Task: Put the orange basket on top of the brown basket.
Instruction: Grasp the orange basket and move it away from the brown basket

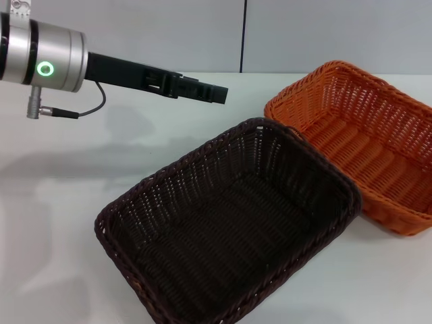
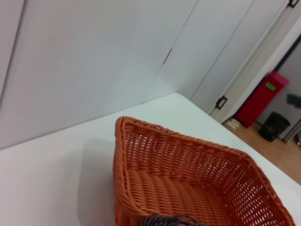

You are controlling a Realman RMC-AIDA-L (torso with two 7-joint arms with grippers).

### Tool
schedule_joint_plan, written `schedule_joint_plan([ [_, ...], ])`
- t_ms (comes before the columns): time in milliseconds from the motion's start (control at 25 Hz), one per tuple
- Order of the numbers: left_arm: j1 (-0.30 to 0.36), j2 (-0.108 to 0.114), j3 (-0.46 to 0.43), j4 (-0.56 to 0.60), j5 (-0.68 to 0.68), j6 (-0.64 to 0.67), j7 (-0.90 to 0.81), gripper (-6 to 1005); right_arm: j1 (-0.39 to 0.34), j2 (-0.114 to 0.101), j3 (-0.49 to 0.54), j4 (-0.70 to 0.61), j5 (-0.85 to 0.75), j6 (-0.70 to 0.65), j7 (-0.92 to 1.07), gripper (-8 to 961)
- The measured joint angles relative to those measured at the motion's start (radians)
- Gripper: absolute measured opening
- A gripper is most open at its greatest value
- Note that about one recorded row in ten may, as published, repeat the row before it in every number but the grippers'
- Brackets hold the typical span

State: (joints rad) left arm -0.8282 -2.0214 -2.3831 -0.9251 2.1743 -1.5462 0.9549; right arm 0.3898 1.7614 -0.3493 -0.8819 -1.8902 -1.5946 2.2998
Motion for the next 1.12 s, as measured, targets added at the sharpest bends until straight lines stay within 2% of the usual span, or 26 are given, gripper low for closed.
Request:
schedule_joint_plan([
  [80,0.009,0.000,-0.003,0.000,-0.010,0.002,0.010,856,0.041,-0.037,0.042,-0.037,-0.148,-0.079,0.150,781],
  [160,0.024,0.001,-0.007,0.002,-0.030,0.007,0.027,859,0.088,-0.067,0.087,-0.055,-0.288,-0.151,0.255,781],
  [280,0.043,0.002,-0.008,0.012,-0.062,0.015,0.057,864,0.142,-0.096,0.109,-0.056,-0.449,-0.232,0.343,780],
  [360,0.053,0.001,-0.008,0.014,-0.076,0.020,0.069,864,0.171,-0.104,0.102,-0.049,-0.535,-0.264,0.373,780],
  [400,0.053,0.001,-0.008,0.014,-0.076,0.020,0.069,864,0.198,-0.104,0.087,-0.029,-0.602,-0.281,0.386,780],
  [520,0.075,-0.002,-0.008,0.015,-0.106,0.028,0.091,863,0.218,-0.099,0.066,0.004,-0.638,-0.280,0.392,780],
  [600,0.077,-0.002,-0.008,0.015,-0.109,0.028,0.093,863,0.237,-0.091,0.027,0.072,-0.648,-0.244,0.396,780],
  [920,0.086,0.004,-0.008,0.018,-0.118,0.029,0.101,863,0.267,-0.085,-0.055,0.233,-0.651,-0.118,0.397,780],
  [1120,0.086,0.006,-0.008,0.025,-0.118,0.030,0.113,864,0.283,-0.071,-0.079,0.276,-0.651,-0.068,0.394,779],
])
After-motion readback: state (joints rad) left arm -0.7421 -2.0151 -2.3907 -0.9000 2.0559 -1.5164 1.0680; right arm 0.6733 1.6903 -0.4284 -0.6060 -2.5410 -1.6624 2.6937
